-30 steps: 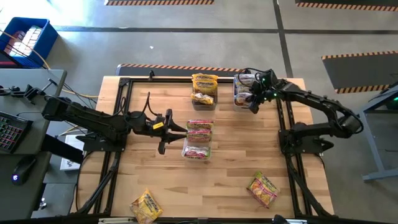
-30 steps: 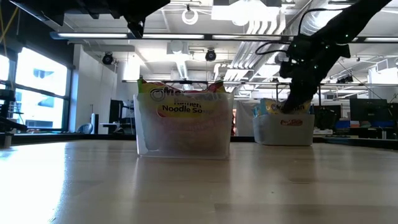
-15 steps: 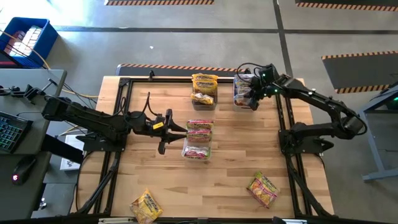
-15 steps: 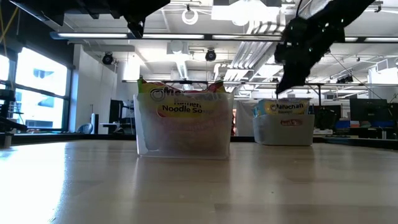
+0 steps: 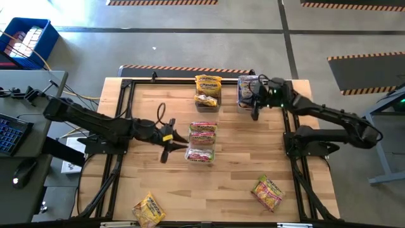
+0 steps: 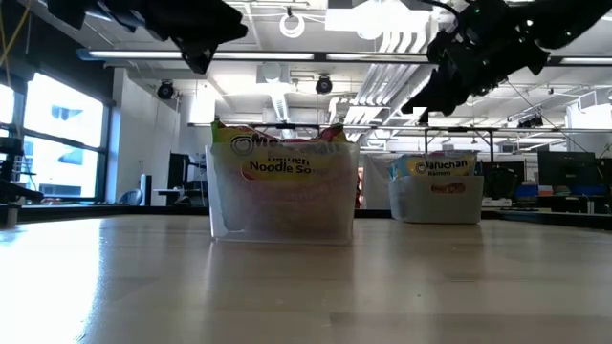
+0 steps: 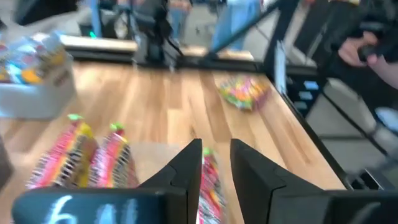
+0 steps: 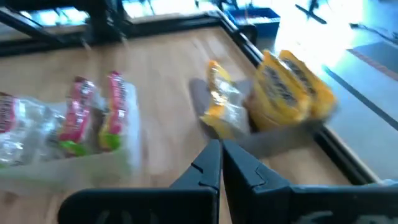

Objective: Sort Maruchan noodles
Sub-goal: Put the yellow noodle pack into the black bin

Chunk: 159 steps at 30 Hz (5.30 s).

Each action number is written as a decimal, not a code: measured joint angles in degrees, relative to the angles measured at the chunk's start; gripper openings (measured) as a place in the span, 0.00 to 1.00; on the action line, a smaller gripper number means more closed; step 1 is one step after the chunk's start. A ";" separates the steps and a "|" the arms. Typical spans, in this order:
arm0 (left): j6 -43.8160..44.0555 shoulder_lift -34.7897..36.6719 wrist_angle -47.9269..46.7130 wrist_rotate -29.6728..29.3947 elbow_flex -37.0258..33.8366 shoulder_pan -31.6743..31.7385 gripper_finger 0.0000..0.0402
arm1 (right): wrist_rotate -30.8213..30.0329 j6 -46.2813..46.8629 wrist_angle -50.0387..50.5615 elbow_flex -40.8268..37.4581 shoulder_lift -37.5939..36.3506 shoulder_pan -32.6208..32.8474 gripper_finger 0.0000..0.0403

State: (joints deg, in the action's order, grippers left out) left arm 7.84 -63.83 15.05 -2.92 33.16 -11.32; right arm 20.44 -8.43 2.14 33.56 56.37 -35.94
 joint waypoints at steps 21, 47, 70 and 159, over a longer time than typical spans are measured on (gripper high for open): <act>28.92 -7.16 -36.91 -12.02 13.78 -26.73 0.19 | -11.41 2.21 -17.00 -7.04 -0.56 25.84 0.00; 47.79 -32.21 -37.32 12.04 18.13 -36.50 0.43 | -15.97 3.47 -15.51 -7.06 -0.53 31.99 0.00; 34.95 -18.88 -38.25 -8.65 18.02 -35.99 0.00 | -15.80 16.51 -18.00 -6.91 1.05 35.02 0.14; 1.50 -0.67 18.95 -19.85 -9.65 -5.80 0.19 | -19.36 -6.86 50.72 71.43 47.84 22.28 0.20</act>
State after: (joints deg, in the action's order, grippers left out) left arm 9.34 -64.50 34.01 -22.77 23.51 -17.11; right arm 1.08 -15.29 52.86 104.99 104.20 -13.65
